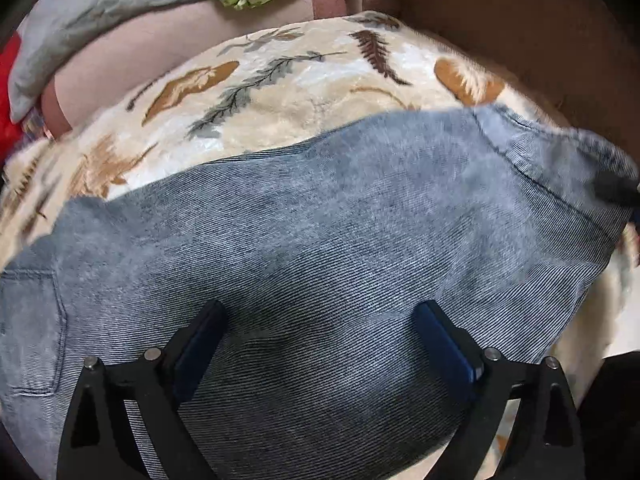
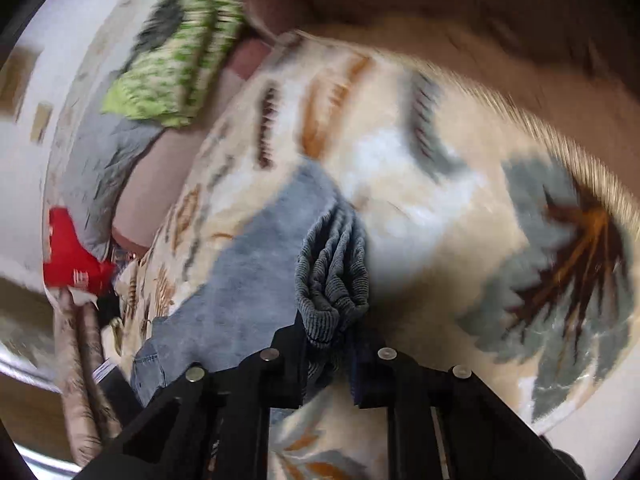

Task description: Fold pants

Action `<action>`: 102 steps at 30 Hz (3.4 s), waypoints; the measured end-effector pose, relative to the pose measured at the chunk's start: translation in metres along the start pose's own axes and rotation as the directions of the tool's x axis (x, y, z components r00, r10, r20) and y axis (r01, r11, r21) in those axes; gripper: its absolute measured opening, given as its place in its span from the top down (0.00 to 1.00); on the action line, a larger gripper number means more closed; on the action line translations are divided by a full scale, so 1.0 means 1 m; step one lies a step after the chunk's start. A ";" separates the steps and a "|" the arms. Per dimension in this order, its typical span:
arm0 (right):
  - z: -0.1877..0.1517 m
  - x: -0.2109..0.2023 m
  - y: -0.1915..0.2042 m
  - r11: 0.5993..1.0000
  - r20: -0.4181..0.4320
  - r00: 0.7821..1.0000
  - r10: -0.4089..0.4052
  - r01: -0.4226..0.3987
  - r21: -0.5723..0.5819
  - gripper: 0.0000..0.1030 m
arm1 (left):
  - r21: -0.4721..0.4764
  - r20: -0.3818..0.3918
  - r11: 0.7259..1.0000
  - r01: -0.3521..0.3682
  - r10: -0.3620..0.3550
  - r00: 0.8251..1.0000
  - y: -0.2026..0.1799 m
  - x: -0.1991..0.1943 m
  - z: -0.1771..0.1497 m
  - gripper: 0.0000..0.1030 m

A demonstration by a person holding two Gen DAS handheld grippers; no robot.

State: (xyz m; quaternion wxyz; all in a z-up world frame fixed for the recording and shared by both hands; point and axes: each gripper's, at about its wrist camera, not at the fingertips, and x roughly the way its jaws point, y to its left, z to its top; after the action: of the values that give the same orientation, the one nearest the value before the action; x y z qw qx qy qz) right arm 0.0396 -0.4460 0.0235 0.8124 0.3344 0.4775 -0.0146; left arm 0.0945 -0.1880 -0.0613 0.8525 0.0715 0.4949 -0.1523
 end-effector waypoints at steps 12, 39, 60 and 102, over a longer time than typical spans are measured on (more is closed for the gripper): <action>-0.123 0.025 0.228 0.803 0.010 0.995 0.103 -0.077 -0.591 0.81 | -0.503 0.224 0.864 -0.015 0.147 0.964 0.202 -0.126 -0.102 0.09; -0.105 0.090 0.067 0.892 -0.273 0.849 0.452 -0.438 0.113 0.29 | -0.396 0.007 0.912 0.104 -0.110 0.994 0.115 -0.052 -0.071 0.14; 0.002 0.167 0.138 0.921 -0.344 0.870 0.354 -0.388 -0.034 0.28 | -0.191 0.056 0.981 -0.016 0.027 0.998 0.096 -0.041 -0.061 0.13; -0.097 0.096 0.096 0.890 -0.342 0.863 0.372 -0.436 -0.133 0.21 | -0.731 0.251 0.682 0.017 0.244 0.937 0.251 -0.172 -0.174 0.11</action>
State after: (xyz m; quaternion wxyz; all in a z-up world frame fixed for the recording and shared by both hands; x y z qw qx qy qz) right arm 0.0499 -0.2892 -0.0323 0.7429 0.3397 0.5156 0.2586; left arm -0.0449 0.1288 -0.0066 0.8889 -0.2652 0.3601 0.0990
